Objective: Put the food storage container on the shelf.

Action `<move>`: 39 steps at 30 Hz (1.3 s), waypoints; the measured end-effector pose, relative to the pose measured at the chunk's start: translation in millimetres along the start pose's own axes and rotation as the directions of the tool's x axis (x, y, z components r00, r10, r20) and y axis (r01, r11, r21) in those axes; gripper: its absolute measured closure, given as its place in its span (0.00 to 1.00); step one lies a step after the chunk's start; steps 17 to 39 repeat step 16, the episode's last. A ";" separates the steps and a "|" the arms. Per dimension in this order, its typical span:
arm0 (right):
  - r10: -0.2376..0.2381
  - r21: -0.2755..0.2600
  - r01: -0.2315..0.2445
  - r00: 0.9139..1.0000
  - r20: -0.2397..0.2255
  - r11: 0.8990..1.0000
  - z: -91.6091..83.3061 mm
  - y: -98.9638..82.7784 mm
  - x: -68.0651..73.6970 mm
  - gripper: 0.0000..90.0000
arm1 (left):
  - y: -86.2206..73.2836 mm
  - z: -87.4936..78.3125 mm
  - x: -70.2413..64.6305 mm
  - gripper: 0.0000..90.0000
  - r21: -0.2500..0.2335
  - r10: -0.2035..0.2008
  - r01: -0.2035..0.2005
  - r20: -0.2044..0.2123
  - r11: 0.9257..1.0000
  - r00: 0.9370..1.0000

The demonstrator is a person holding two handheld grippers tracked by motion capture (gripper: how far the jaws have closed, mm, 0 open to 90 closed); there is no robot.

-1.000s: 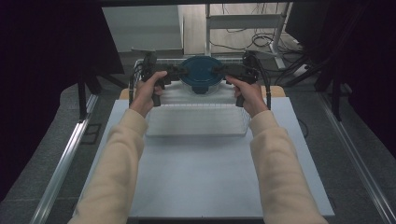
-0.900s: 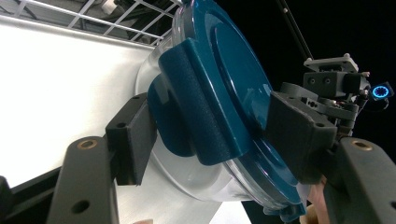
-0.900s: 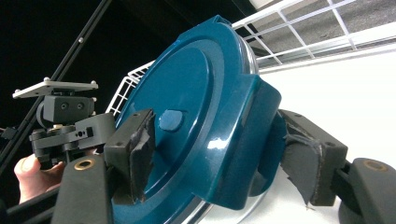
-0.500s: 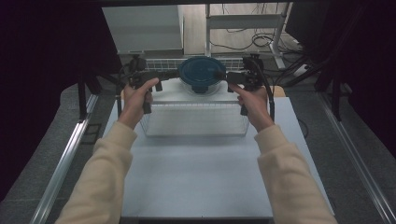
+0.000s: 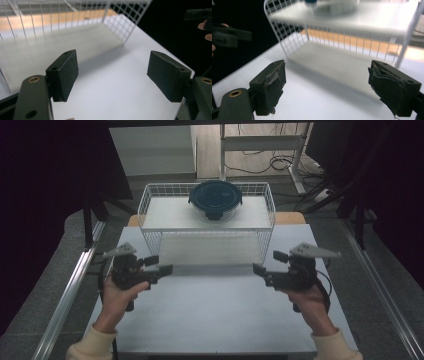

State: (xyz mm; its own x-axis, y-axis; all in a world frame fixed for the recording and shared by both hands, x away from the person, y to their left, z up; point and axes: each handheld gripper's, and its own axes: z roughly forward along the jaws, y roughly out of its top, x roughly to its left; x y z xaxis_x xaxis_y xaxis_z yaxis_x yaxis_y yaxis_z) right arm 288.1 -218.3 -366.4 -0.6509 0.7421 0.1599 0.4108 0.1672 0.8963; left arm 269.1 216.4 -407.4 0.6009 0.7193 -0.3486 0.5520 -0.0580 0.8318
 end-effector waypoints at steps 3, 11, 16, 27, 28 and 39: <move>0.021 0.030 -0.022 1.000 0.010 0.999 -3.8 -35.6 -3.2 0.17 | -26.2 0.3 -0.9 0.27 0.023 0.003 -0.003 -0.007 1.000 1.000; 0.030 0.104 -0.033 0.999 0.030 0.994 1.8 -77.2 -9.4 0.17 | -47.2 10.2 0.8 0.27 0.068 0.005 -0.003 -0.041 0.998 0.999; 0.006 0.059 -0.009 0.999 0.044 0.998 -4.1 -82.3 -7.8 0.18 | -50.1 11.5 2.0 0.26 0.069 0.009 -0.007 -0.036 0.998 0.999; 0.006 0.059 -0.009 0.999 0.044 0.998 -4.1 -82.3 -7.8 0.18 | -50.1 11.5 2.0 0.26 0.069 0.009 -0.007 -0.036 0.998 0.999; 0.006 0.059 -0.009 0.999 0.044 0.998 -4.1 -82.3 -7.8 0.18 | -50.1 11.5 2.0 0.26 0.069 0.009 -0.007 -0.036 0.998 0.999; 0.006 0.059 -0.009 0.999 0.044 0.998 -4.1 -82.3 -7.8 0.18 | -50.1 11.5 2.0 0.26 0.069 0.009 -0.007 -0.036 0.998 0.999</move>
